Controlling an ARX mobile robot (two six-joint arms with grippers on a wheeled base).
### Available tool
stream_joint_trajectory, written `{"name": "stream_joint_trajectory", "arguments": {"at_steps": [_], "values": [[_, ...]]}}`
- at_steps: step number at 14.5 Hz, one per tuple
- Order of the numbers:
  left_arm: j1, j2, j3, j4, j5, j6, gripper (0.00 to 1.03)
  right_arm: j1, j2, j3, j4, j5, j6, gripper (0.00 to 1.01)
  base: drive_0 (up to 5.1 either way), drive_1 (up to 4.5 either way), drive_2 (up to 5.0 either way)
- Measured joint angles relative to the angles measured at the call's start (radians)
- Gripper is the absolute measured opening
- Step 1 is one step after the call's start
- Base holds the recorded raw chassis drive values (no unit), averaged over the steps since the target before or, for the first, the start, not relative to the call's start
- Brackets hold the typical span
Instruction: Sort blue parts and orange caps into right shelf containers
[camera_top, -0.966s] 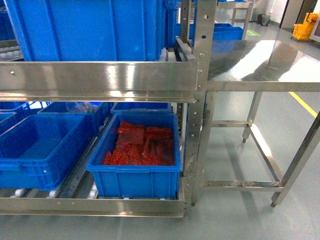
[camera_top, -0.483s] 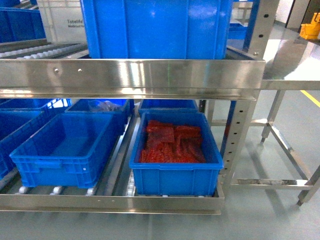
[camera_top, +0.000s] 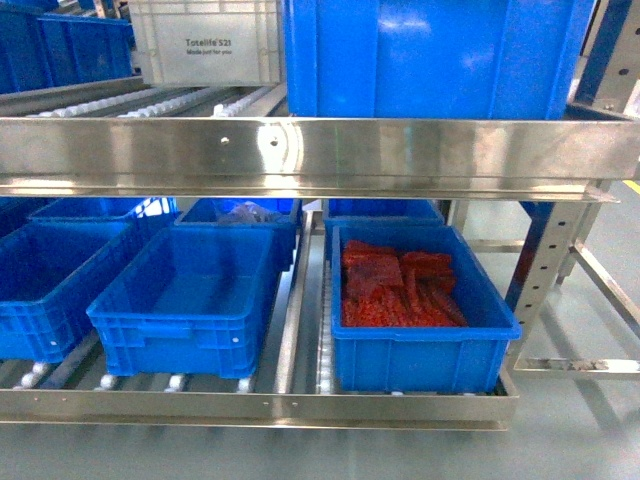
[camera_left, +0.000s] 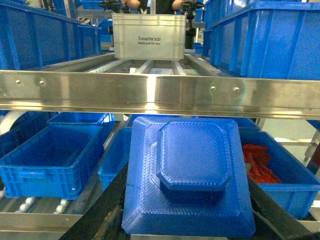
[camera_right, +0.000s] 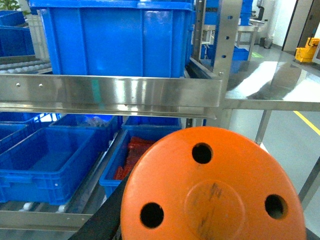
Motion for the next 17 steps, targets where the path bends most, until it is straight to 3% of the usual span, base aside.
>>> {"name": "stream_joint_trajectory", "arguments": {"at_steps": [17], "values": [[0.0,0.0,0.0,0.001,0.0,0.0,0.43,0.0,0.0,0.0,-0.001,0.0,0.0,0.45,-5.0,2.41,2.4]]}}
